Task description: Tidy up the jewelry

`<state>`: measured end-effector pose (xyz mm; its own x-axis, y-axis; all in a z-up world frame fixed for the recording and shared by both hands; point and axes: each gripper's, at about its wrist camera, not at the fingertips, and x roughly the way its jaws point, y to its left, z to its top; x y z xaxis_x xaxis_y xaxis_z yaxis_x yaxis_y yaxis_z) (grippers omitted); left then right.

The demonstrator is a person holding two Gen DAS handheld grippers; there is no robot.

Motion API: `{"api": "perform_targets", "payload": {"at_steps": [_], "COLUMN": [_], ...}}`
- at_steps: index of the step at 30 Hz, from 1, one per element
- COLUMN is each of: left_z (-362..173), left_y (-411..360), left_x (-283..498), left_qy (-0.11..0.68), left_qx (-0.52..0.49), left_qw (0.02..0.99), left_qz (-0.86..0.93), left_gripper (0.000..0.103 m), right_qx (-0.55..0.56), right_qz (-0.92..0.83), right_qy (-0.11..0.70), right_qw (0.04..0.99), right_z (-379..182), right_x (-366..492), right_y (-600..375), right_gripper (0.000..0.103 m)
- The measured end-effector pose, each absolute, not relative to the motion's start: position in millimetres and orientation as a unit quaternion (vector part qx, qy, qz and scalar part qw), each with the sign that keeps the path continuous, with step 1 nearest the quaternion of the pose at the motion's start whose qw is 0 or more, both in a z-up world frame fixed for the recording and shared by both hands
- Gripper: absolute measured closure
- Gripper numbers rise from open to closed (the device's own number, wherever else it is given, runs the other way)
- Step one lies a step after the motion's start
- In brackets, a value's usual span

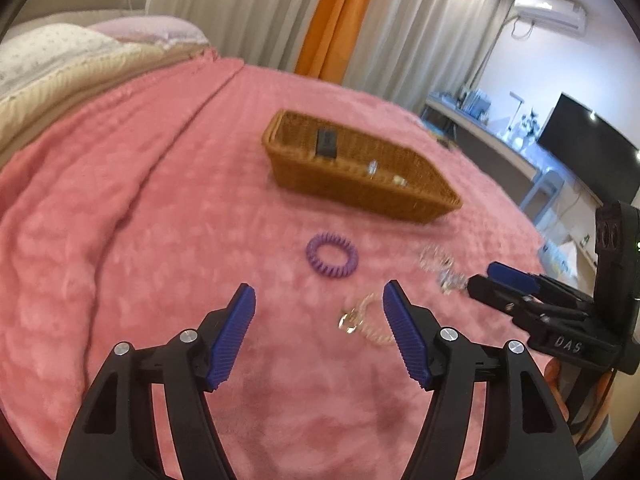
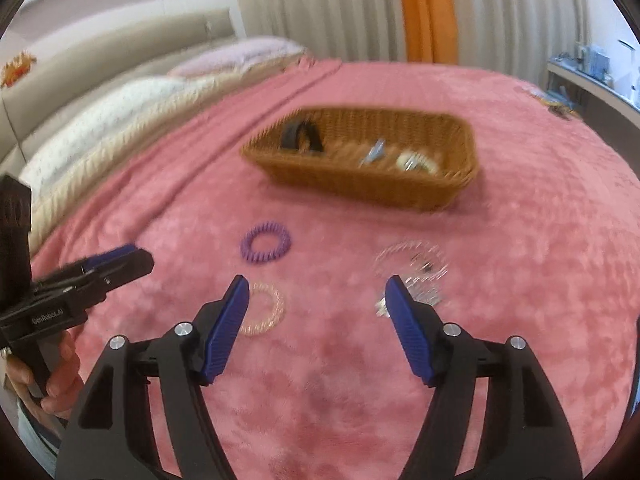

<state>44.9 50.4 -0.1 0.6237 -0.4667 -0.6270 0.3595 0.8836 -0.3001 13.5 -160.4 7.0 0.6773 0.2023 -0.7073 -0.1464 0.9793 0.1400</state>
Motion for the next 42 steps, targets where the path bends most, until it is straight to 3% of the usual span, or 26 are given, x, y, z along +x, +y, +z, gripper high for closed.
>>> {"api": "perform_targets", "payload": {"at_steps": [7, 11, 13, 24, 27, 30, 32, 42], "left_z": [-18.6, -23.5, -26.7, -36.6, -44.6, -45.0, -45.4, -44.4], "left_y": [47.9, 45.0, 41.4, -5.6, -22.6, -29.1, -28.2, -21.7], "left_x": [52.3, 53.6, 54.9, 60.3, 67.3, 64.7, 64.5, 61.0], "left_qy": [0.398, 0.405, 0.41, 0.434, 0.445, 0.439, 0.436, 0.421], "left_qx": [-0.068, -0.061, -0.055, 0.02, 0.05, 0.07, 0.07, 0.051], "left_qw": [0.883, 0.879, 0.876, 0.862, 0.859, 0.862, 0.863, 0.868], "left_qz": [-0.237, -0.243, -0.249, -0.261, -0.248, -0.245, -0.246, -0.259], "left_gripper": [0.04, 0.041, 0.047, 0.05, 0.064, 0.071, 0.088, 0.09], "right_qx": [0.008, -0.017, -0.026, -0.001, 0.009, 0.016, 0.016, 0.033], "right_qz": [0.112, 0.105, 0.099, 0.053, 0.068, 0.081, 0.084, 0.104], "right_qy": [0.453, 0.465, 0.461, 0.458, 0.456, 0.456, 0.456, 0.45], "right_qw": [0.884, 0.879, 0.882, 0.888, 0.888, 0.886, 0.886, 0.886], "right_z": [-27.1, -35.7, -34.6, -31.2, -32.2, -32.4, -32.8, -31.1], "right_x": [44.5, 52.0, 49.9, 41.6, 39.1, 39.8, 40.7, 35.4], "right_y": [-127.7, -119.4, -122.5, -168.7, -173.7, -175.8, -175.1, -179.9], "right_gripper": [0.064, 0.085, 0.093, 0.094, 0.094, 0.093, 0.093, 0.091]}}
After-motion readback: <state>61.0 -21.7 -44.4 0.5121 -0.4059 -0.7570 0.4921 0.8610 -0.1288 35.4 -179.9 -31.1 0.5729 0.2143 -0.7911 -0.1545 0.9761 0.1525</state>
